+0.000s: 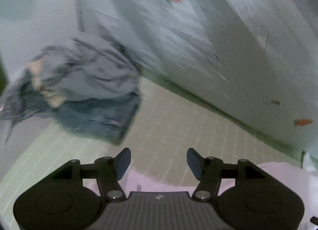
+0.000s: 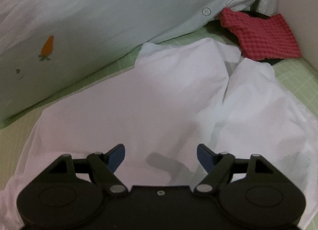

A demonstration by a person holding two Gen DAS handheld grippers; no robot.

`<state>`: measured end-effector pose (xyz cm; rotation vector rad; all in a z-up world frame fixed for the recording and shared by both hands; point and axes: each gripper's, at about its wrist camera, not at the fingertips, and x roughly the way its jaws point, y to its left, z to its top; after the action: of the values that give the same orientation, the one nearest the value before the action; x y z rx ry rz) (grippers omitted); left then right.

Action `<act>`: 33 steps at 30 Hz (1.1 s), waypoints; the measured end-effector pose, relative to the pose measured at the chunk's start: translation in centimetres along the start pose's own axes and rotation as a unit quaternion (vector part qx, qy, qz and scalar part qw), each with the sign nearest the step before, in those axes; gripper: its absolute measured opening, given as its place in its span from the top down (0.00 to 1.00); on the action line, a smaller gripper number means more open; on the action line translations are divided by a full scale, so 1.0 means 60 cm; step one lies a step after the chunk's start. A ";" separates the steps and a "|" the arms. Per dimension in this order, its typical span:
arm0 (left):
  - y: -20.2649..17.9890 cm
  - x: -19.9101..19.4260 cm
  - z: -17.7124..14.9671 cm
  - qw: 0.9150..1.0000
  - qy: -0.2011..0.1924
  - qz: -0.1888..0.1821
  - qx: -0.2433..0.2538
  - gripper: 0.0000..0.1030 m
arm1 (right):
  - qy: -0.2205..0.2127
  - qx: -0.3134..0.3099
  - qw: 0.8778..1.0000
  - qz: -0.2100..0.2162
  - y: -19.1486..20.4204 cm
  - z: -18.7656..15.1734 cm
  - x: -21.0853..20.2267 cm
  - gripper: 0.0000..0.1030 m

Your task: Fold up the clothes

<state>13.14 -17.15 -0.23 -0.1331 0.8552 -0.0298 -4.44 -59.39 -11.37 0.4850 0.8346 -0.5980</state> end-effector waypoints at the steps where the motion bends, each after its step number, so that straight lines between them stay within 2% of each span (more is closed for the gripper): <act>1: -0.016 0.026 0.005 1.000 0.015 -0.017 0.010 0.39 | 0.002 0.007 1.000 -0.002 0.000 0.004 0.005 0.22; 4: -0.064 0.104 0.002 0.994 0.068 -0.059 0.064 0.39 | 0.007 0.017 1.000 -0.012 0.000 0.005 0.011 0.22; 8: -0.135 0.172 -0.042 0.977 0.114 -0.072 0.163 0.39 | 0.015 0.022 0.999 -0.034 -0.004 -0.007 0.023 0.21; 12: -0.180 0.210 -0.072 0.962 0.149 -0.106 0.201 0.39 | 0.027 0.028 0.998 -0.050 -0.009 -0.015 0.036 0.21; 15: -0.209 0.226 -0.091 0.950 0.160 -0.122 0.237 0.41 | 0.031 0.017 0.998 -0.054 -0.005 -0.015 0.042 0.21; 17: -0.216 0.230 -0.099 0.949 0.171 -0.139 0.227 0.53 | 0.034 0.012 0.998 -0.056 -0.005 -0.013 0.047 0.21; 18: -0.220 0.227 -0.102 0.950 0.164 -0.135 0.227 0.58 | 0.035 0.010 0.998 -0.055 -0.005 -0.011 0.049 0.21; 20: -0.224 0.225 -0.108 0.953 0.157 -0.125 0.229 0.84 | 0.035 0.008 0.998 -0.053 -0.006 -0.010 0.051 0.21; 22: -0.224 0.223 -0.104 0.958 0.155 -0.117 0.210 0.93 | 0.034 0.012 0.998 -0.051 -0.007 -0.009 0.053 0.21; 24: -0.224 0.211 -0.089 0.964 0.142 -0.100 0.202 0.96 | 0.035 0.016 0.998 -0.050 -0.009 -0.009 0.055 0.21; 28: -0.233 0.156 -0.013 0.978 0.062 -0.100 0.171 0.96 | 0.026 0.022 0.998 -0.052 -0.013 -0.010 0.049 0.21; 31: -0.262 0.116 0.044 0.978 -0.042 -0.112 0.173 0.96 | 0.022 0.027 0.998 -0.056 -0.019 -0.012 0.046 0.21; 33: -0.286 0.102 0.064 0.970 -0.102 -0.108 0.192 0.94 | 0.018 0.030 0.998 -0.058 -0.023 -0.012 0.043 0.21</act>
<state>20.54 -34.26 -0.14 0.1334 0.6123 -0.3773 -4.37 -60.69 -14.09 0.5058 0.8846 -0.7240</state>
